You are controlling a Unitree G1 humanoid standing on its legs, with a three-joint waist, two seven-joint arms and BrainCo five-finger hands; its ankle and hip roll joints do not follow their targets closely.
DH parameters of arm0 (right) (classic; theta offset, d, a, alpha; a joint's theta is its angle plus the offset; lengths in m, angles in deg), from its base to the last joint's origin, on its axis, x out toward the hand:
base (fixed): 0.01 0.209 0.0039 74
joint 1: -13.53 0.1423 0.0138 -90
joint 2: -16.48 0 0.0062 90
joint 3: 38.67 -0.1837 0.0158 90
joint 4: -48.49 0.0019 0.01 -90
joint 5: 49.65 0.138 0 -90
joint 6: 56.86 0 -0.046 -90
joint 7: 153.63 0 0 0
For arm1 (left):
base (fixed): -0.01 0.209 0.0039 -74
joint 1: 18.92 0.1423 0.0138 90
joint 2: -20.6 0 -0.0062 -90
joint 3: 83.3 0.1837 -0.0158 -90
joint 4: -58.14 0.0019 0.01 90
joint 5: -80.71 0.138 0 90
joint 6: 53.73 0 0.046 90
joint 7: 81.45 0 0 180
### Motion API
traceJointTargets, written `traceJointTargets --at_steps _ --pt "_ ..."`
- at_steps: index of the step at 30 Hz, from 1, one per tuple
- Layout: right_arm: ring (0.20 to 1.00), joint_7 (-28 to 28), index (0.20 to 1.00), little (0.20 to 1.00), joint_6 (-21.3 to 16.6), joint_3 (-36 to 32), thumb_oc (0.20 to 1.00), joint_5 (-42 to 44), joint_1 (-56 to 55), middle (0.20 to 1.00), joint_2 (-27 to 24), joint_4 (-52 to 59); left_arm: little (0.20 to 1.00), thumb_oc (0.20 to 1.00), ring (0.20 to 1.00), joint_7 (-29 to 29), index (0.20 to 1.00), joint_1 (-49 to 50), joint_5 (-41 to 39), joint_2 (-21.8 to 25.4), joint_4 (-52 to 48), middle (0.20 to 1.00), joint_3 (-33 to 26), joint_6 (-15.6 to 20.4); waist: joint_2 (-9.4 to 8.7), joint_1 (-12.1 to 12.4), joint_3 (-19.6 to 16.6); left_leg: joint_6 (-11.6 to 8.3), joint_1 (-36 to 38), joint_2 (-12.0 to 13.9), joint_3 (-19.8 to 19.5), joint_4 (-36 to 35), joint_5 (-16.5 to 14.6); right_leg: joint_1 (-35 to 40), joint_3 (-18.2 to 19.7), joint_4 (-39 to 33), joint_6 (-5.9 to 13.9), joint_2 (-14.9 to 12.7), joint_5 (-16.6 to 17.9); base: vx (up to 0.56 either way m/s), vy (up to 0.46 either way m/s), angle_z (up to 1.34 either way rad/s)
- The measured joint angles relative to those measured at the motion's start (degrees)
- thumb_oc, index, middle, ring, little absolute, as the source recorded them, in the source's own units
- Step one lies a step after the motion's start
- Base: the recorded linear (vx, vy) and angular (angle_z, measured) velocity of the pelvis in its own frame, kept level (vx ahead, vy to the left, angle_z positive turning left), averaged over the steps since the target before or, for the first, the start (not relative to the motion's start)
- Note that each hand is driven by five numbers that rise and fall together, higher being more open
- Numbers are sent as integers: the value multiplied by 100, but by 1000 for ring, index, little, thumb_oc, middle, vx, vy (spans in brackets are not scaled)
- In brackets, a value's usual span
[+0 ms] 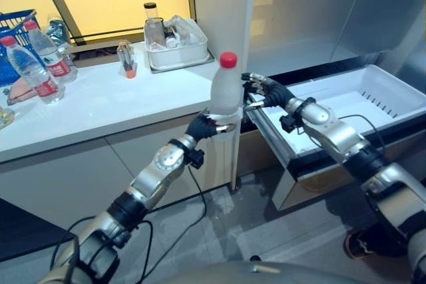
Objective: Take the drinks into the refrigerator
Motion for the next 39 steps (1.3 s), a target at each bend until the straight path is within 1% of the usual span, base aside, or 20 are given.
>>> traceJointTargets --at_steps 4,6,9,11,14,18,20,21,23,27,31,33,39 --pt "1000 -6 1000 1000 -35 -26 1000 315 -57 1000 242 -201 200 200 200 -19 200 -1 -342 -66 31 200 4 0 13 0 8 0 2 -1 1 1 0 0 -1 0 0 0 0 0 0 0" --pt "1000 -13 1000 1000 -31 -30 1000 499 -67 1000 359 -367 200 200 200 -29 200 -2 -520 -173 156 200 5 -1 13 1 8 0 1 -1 1 1 0 -1 -1 0 0 0 0 0 0 0" --pt "1000 10 1000 1000 -31 -5 1000 577 -81 1000 383 -368 200 200 200 -29 200 -2 -663 -201 200 200 12 -15 14 -1 9 0 2 -6 2 1 0 -1 0 1 0 2 0 0 0 0" --pt "1000 16 1000 1000 -33 -14 1000 834 -133 1000 497 -400 200 200 200 -31 200 -2 -871 -278 205 200 16 -15 14 3 9 -1 3 -13 3 2 1 0 -1 1 -1 2 0 0 0 0" --pt "1000 8 1000 1000 -33 -15 1000 1020 -203 1000 689 -591 200 200 200 -34 200 -3 -957 -311 350 200 25 -26 15 1 8 -1 7 -23 6 2 2 0 2 1 -2 3 2 0 0 0" --pt "1000 9 1000 1000 -32 -9 1000 1042 -255 1000 753 -661 200 200 200 -35 200 -3 -953 -273 377 200 66 -77 15 5 7 -1 6 -22 6 2 2 0 2 1 -2 0 2 0 0 0" --pt "1000 9 1000 1000 -32 5 1000 956 -255 1000 712 -637 200 200 200 -34 200 -6 -922 -240 376 200 68 -86 15 7 7 -1 6 -28 7 2 2 0 3 1 -2 -2 2 0 0 0" --pt "1000 9 1000 1000 -28 20 1000 822 -255 1000 636 -582 200 200 200 -31 200 -20 -812 -121 356 200 73 -119 14 14 7 -1 5 -8 6 2 2 0 2 1 -2 -2 2 0 0 0" --pt "1000 20 1000 1000 -28 46 1000 680 -255 1000 564 -508 200 200 200 -17 200 -47 -632 -45 326 200 119 -124 14 18 7 0 5 -6 4 2 2 1 1 1 -1 -1 1 0 0 0" --pt "1000 29 1000 1000 -28 60 1000 593 -255 1000 522 -500 200 200 200 -21 200 -50 -379 40 311 200 108 -123 14 29 7 0 1 -1 3 2 2 1 -1 0 -1 -4 1 0 0 0" --pt "1000 82 1000 1000 -21 60 1000 427 -296 1000 127 -117 200 200 200 35 200 -18 98 190 24 200 96 -123 12 89 11 0 -12 5 -18 0 0 -2 -4 0 -1 -2 -4 0 0 0" --pt "1000 142 1000 1000 -23 56 1000 311 -275 1000 -170 99 200 200 200 129 200 -19 367 248 -157 200 67 -116 10 174 11 0 -15 6 -34 0 1 4 -7 1 -1 -2 -6 6 -10 3" --pt "1000 147 1000 1000 -23 55 1000 181 -137 1000 -321 140 200 200 200 189 200 -15 981 356 -187 200 43 -112 4 176 15 1 -15 6 -45 -1 1 8 -10 0 0 -3 -11 3 -1 1"
